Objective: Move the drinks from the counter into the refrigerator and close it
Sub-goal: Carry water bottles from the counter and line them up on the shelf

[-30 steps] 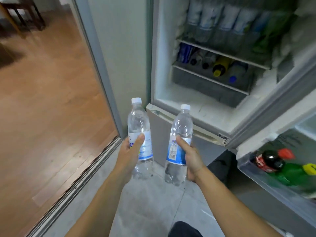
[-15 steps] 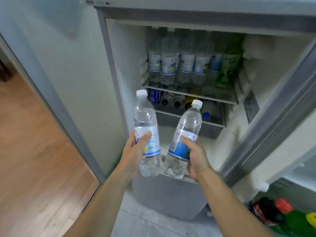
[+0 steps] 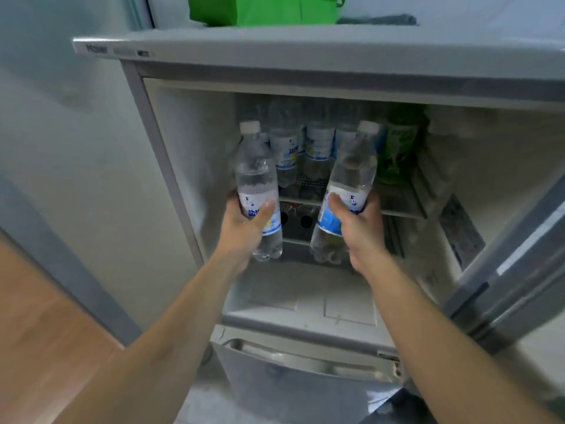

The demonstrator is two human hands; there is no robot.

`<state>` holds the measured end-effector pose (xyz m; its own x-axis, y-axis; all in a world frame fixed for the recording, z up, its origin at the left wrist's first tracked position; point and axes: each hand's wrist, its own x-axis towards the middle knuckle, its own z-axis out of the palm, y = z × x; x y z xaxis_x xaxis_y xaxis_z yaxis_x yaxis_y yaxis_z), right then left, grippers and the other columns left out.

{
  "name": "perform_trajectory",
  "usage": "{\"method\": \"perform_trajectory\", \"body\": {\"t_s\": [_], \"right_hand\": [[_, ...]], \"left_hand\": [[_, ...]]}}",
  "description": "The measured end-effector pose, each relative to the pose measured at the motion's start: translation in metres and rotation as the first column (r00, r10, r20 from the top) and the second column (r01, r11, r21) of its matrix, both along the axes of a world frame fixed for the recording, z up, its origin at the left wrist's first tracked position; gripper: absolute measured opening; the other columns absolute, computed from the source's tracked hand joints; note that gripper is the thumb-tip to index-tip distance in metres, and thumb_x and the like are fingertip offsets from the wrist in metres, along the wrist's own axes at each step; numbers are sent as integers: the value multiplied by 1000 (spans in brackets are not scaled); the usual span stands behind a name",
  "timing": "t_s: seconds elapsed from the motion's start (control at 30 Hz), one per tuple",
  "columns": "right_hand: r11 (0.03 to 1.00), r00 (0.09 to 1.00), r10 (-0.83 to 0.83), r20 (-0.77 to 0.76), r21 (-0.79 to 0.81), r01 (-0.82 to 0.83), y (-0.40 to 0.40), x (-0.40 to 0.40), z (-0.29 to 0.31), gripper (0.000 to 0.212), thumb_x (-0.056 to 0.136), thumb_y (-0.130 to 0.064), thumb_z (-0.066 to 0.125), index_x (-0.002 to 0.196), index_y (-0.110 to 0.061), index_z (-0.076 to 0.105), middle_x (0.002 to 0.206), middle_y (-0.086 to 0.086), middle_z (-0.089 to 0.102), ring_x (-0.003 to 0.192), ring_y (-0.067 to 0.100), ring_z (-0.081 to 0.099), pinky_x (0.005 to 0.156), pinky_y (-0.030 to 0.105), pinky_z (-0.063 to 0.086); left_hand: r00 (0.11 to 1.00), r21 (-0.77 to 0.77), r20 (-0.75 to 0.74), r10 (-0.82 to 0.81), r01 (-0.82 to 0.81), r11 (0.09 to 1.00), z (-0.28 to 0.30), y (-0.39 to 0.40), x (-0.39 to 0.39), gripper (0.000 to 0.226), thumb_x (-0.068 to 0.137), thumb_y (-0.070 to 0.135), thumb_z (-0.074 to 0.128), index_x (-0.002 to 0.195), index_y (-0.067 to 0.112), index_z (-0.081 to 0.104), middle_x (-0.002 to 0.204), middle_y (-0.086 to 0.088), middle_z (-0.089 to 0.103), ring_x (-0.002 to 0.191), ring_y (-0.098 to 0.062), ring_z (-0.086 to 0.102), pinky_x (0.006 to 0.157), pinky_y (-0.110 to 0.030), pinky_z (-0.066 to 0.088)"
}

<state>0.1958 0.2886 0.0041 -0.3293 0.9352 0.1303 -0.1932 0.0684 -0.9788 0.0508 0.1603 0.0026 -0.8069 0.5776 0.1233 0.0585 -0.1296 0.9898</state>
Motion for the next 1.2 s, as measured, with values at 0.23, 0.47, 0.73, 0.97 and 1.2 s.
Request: {"method": "perform_trajectory", "body": {"t_s": [0.23,0.47,0.73,0.97,1.2], "right_hand": [[983,998,-45,-40,179,52,41,-59,34,41,88,-16,73,117,-30,48,106,-17,62,86,-16,63,71,4,49],[970,995,-95,13,226,90,78,-88,34,48,88,-16,73,127,-23,45,110,-10,60,86,-14,61,65,3,47],[955,981,-193,12,233,185,103,-68,26,55,87,-12,74,132,-22,44,106,-21,56,81,-27,56,63,-2,45],[953,977,-211,20,228,201,120,-45,29,57,88,-9,72,134,-22,41,118,-5,58,94,-9,60,72,8,51],[960,978,-135,161,264,89,126,-33,23,66,86,-18,76,140,-20,38,125,-7,55,102,-4,57,75,7,51]], "left_hand": [[992,17,-105,72,-71,997,24,50,-52,36,85,30,74,114,24,54,91,19,67,73,10,65,62,-20,56],[991,100,-136,-7,21,995,34,76,-67,45,84,19,75,122,21,50,112,5,65,95,1,67,73,-17,57],[960,131,-254,-122,159,978,31,118,-32,53,84,16,74,128,23,46,126,1,60,113,-9,61,93,-23,52],[940,26,-328,-96,111,993,29,156,-17,60,83,23,76,135,20,48,128,7,60,104,15,50,80,5,37],[815,-72,-580,16,-72,995,20,157,-16,80,81,39,77,146,12,38,143,-9,52,131,-31,48,104,-44,45]]}}
